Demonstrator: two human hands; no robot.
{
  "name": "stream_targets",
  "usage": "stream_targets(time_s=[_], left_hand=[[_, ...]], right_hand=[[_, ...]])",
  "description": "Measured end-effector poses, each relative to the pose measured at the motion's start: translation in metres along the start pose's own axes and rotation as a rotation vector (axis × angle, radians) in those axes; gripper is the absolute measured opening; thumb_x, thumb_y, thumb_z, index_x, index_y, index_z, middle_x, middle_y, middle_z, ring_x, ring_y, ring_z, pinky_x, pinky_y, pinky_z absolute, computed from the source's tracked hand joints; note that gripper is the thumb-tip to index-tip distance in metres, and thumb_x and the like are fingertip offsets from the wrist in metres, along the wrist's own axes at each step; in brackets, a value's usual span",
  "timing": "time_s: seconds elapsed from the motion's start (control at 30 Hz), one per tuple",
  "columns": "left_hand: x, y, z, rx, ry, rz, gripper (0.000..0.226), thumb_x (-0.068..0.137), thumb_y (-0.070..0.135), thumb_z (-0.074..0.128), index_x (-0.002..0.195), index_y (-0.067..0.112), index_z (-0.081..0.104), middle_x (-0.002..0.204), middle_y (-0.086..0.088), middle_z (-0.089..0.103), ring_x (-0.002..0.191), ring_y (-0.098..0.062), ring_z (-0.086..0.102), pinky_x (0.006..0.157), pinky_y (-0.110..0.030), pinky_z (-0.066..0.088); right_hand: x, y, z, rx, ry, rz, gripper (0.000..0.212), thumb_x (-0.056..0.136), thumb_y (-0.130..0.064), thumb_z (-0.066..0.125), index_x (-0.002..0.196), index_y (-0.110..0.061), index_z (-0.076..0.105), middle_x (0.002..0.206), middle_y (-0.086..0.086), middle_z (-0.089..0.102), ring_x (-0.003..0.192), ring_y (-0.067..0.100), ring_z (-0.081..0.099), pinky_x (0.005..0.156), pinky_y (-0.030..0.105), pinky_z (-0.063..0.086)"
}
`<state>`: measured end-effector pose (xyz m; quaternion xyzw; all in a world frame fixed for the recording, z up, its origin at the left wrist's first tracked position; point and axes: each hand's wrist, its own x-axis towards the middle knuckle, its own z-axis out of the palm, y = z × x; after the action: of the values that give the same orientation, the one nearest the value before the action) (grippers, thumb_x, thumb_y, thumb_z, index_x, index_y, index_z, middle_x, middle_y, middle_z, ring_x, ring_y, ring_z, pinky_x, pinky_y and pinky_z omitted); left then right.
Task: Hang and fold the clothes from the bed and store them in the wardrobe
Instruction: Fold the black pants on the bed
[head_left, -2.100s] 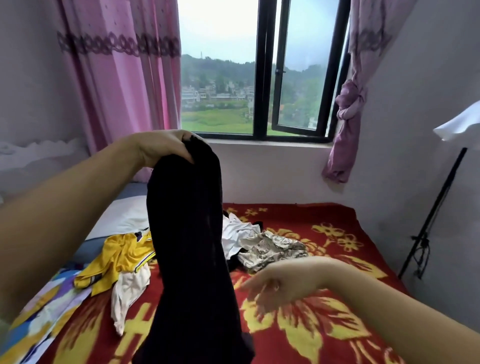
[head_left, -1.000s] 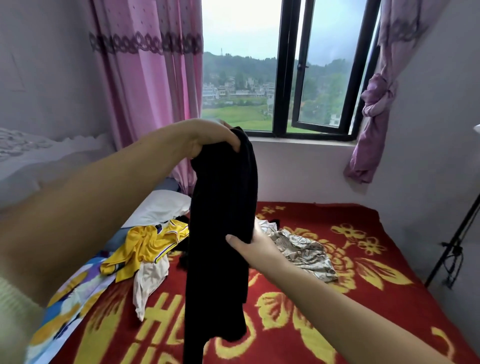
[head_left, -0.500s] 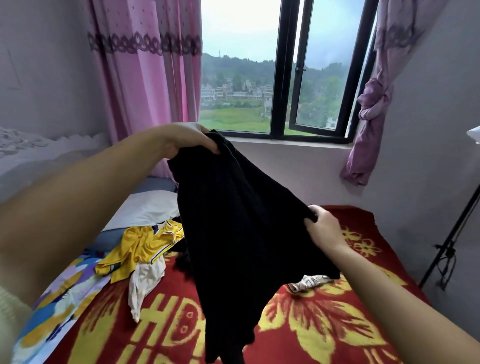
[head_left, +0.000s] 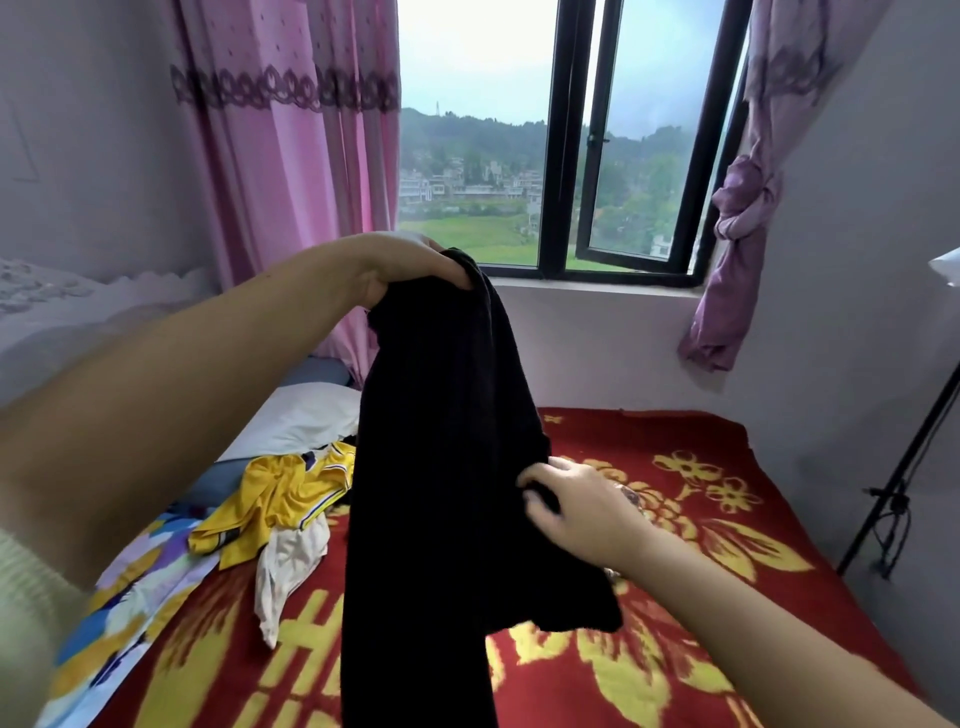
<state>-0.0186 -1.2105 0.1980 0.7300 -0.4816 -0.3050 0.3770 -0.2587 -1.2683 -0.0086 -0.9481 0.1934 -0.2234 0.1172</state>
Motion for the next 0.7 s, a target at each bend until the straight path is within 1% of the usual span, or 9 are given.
stream_targets(time_s=[0.07, 0.1, 0.2, 0.3, 0.4, 0.47, 0.53, 0.6, 0.7], left_hand=[[-0.001, 0.004, 0.005, 0.018, -0.010, 0.012, 0.025, 0.081, 0.019, 0.072, 0.101, 0.005, 0.065, 0.093, -0.016, 0.070, 0.080, -0.029, 0.070, 0.071, -0.040, 0.058], [-0.002, 0.005, 0.008, 0.023, -0.013, 0.013, 0.026, 0.080, 0.019, 0.073, 0.101, 0.005, 0.065, 0.095, -0.017, 0.070, 0.084, -0.030, 0.070, 0.076, -0.042, 0.058], [-0.005, 0.004, 0.005, 0.038, 0.000, 0.010, 0.024, 0.080, 0.018, 0.073, 0.100, 0.006, 0.065, 0.096, -0.018, 0.069, 0.086, -0.031, 0.069, 0.082, -0.044, 0.056], [-0.007, -0.006, -0.015, 0.060, 0.051, -0.016, 0.024, 0.080, 0.016, 0.072, 0.100, 0.005, 0.066, 0.093, -0.017, 0.070, 0.078, -0.028, 0.070, 0.073, -0.039, 0.059], [-0.011, -0.023, -0.034, 0.080, 0.052, -0.054, 0.027, 0.079, 0.015, 0.074, 0.103, 0.006, 0.067, 0.092, -0.016, 0.072, 0.074, -0.026, 0.071, 0.066, -0.036, 0.060], [-0.012, -0.035, -0.041, 0.060, 0.009, -0.060, 0.034, 0.072, 0.017, 0.078, 0.103, 0.008, 0.068, 0.092, -0.014, 0.073, 0.075, -0.025, 0.072, 0.063, -0.033, 0.059], [-0.012, -0.045, -0.047, 0.010, -0.044, -0.026, 0.040, 0.062, 0.021, 0.079, 0.099, 0.010, 0.070, 0.092, -0.013, 0.073, 0.076, -0.023, 0.072, 0.061, -0.030, 0.058], [-0.010, -0.052, -0.056, -0.027, -0.094, 0.012, 0.033, 0.060, 0.021, 0.078, 0.092, 0.013, 0.073, 0.089, -0.012, 0.074, 0.074, -0.022, 0.072, 0.060, -0.028, 0.058], [-0.003, -0.060, -0.066, -0.039, -0.154, 0.050, 0.021, 0.063, 0.017, 0.080, 0.084, 0.017, 0.076, 0.087, -0.011, 0.074, 0.073, -0.021, 0.072, 0.060, -0.028, 0.058]], right_hand=[[0.013, -0.014, 0.012, 0.274, -0.098, 0.209, 0.038, 0.085, -0.057, 0.056, 0.105, -0.025, 0.063, 0.092, -0.018, 0.064, 0.082, -0.004, 0.062, 0.073, 0.018, 0.052], [0.019, -0.020, 0.019, 0.384, -0.150, 0.271, 0.040, 0.085, -0.060, 0.056, 0.104, -0.026, 0.064, 0.089, -0.018, 0.065, 0.076, -0.006, 0.062, 0.069, 0.014, 0.052], [0.034, -0.023, 0.036, 0.355, -0.112, 0.340, 0.028, 0.094, -0.036, 0.054, 0.094, -0.010, 0.064, 0.079, 0.002, 0.067, 0.057, 0.007, 0.056, 0.045, 0.013, 0.038], [0.039, -0.005, 0.024, 0.306, 0.009, 0.430, 0.024, 0.092, -0.018, 0.049, 0.072, -0.007, 0.057, 0.064, 0.005, 0.056, 0.054, 0.015, 0.046, 0.046, 0.025, 0.030], [0.035, 0.018, -0.005, 0.319, 0.235, 0.483, 0.033, 0.091, -0.018, 0.047, 0.059, -0.012, 0.044, 0.054, -0.002, 0.046, 0.054, 0.016, 0.041, 0.046, 0.022, 0.028], [0.032, 0.026, -0.022, 0.415, 0.397, 0.465, 0.031, 0.092, -0.019, 0.045, 0.063, -0.009, 0.047, 0.057, -0.001, 0.047, 0.056, 0.015, 0.041, 0.048, 0.021, 0.030], [0.026, 0.028, -0.037, 0.523, 0.417, 0.348, 0.027, 0.095, -0.021, 0.047, 0.074, -0.005, 0.054, 0.063, 0.001, 0.051, 0.059, 0.012, 0.043, 0.050, 0.023, 0.032], [0.017, 0.029, -0.052, 0.500, 0.312, 0.169, 0.024, 0.092, -0.028, 0.057, 0.072, -0.015, 0.053, 0.061, -0.007, 0.050, 0.056, 0.008, 0.045, 0.051, 0.023, 0.035], [0.009, 0.032, -0.066, 0.037, 0.050, -0.012, 0.015, 0.078, -0.036, 0.057, 0.079, -0.031, 0.042, 0.066, -0.015, 0.051, 0.061, 0.008, 0.049, 0.055, 0.028, 0.039]])
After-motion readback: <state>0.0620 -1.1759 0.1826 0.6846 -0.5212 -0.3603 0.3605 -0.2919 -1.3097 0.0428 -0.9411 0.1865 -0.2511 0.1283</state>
